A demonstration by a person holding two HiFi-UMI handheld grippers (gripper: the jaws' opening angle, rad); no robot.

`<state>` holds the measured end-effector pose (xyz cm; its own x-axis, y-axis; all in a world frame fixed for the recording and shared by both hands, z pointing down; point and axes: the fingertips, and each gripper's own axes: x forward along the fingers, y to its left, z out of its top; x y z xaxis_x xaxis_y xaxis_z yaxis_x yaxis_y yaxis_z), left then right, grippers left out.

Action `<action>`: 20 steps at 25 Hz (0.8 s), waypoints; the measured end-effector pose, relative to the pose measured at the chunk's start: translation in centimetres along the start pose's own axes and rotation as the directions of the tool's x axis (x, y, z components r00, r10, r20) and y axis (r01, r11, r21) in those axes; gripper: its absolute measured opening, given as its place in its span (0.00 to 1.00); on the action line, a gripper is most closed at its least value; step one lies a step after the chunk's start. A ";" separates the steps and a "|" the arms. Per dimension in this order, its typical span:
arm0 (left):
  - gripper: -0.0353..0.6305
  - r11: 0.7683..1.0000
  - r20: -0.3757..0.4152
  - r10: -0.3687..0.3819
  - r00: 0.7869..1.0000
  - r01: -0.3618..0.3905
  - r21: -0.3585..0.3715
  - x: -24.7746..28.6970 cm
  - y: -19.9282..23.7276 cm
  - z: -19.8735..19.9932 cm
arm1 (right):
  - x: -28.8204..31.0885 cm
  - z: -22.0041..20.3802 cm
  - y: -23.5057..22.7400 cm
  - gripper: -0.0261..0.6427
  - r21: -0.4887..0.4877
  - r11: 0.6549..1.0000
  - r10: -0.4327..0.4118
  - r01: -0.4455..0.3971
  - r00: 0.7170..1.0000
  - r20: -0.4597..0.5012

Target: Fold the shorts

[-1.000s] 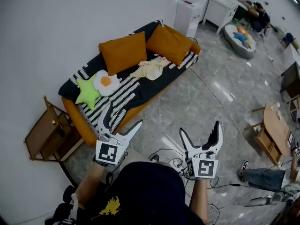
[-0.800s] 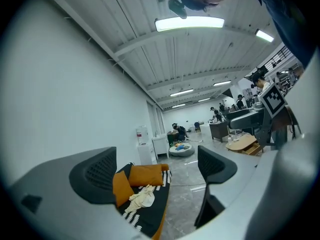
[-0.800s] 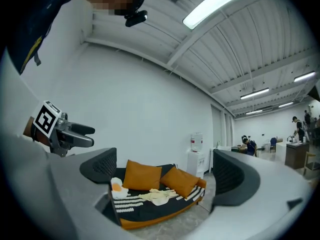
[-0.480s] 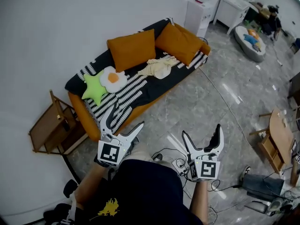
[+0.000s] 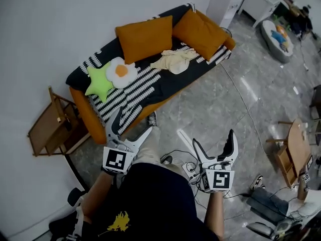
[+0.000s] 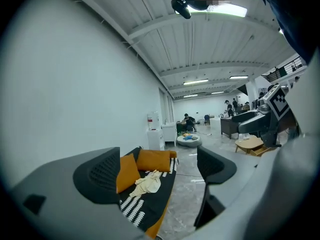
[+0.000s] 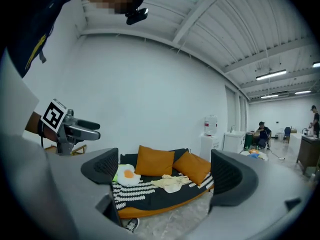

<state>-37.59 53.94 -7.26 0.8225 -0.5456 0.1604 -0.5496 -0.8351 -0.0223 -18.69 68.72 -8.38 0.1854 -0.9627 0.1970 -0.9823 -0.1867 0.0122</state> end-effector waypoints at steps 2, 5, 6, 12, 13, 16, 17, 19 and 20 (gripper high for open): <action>0.78 1.000 -0.032 -0.006 0.999 0.006 -0.010 2.5 2.6 -1.9 | 3.9 -0.1 0.1 0.89 -0.024 1.000 0.006 -0.007 1.000 -0.021; 0.78 1.000 -0.101 -0.009 0.995 0.008 -0.010 7.1 7.5 -3.9 | 11.0 1.4 0.3 0.88 -0.055 0.998 0.011 -0.012 1.000 -0.019; 0.78 1.000 -0.104 -0.004 0.995 0.004 -0.008 8.8 9.0 -3.9 | 13.3 1.9 0.2 0.87 -0.062 0.998 0.012 -0.013 1.000 -0.023; 0.78 0.993 -0.075 0.013 0.997 -0.022 -0.113 17.7 19.1 -4.8 | 27.9 3.6 1.4 0.85 -0.079 0.993 0.083 -0.088 0.994 -0.074; 0.78 0.991 -0.085 -0.004 0.996 -0.008 -0.134 19.0 20.1 -5.6 | 29.9 3.7 1.9 0.84 -0.078 0.992 0.093 -0.099 0.992 -0.088; 0.78 0.993 -0.096 -0.077 0.992 0.068 -0.101 22.0 24.0 -7.6 | 35.1 3.9 5.5 0.82 -0.111 0.987 0.101 -0.114 0.988 -0.113; 0.78 0.991 -0.091 -0.101 0.991 0.092 -0.097 22.4 25.6 -8.3 | 36.2 3.7 7.2 0.82 -0.132 0.985 0.093 -0.109 0.988 -0.122; 0.78 0.984 -0.084 -0.137 0.987 0.127 -0.123 22.6 28.1 -9.4 | 37.7 2.8 9.8 0.80 -0.168 0.981 0.068 -0.098 0.983 -0.172; 0.78 0.981 -0.087 -0.147 0.985 0.134 -0.141 22.8 29.1 -9.7 | 38.4 2.6 10.3 0.78 -0.173 0.980 0.059 -0.095 0.978 -0.201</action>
<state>-36.22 17.91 5.31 0.8785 -0.4091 0.2467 -0.4498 -0.8823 0.1387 -21.59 29.28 -3.23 0.1181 -0.9130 0.3904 -0.9849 -0.0577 0.1631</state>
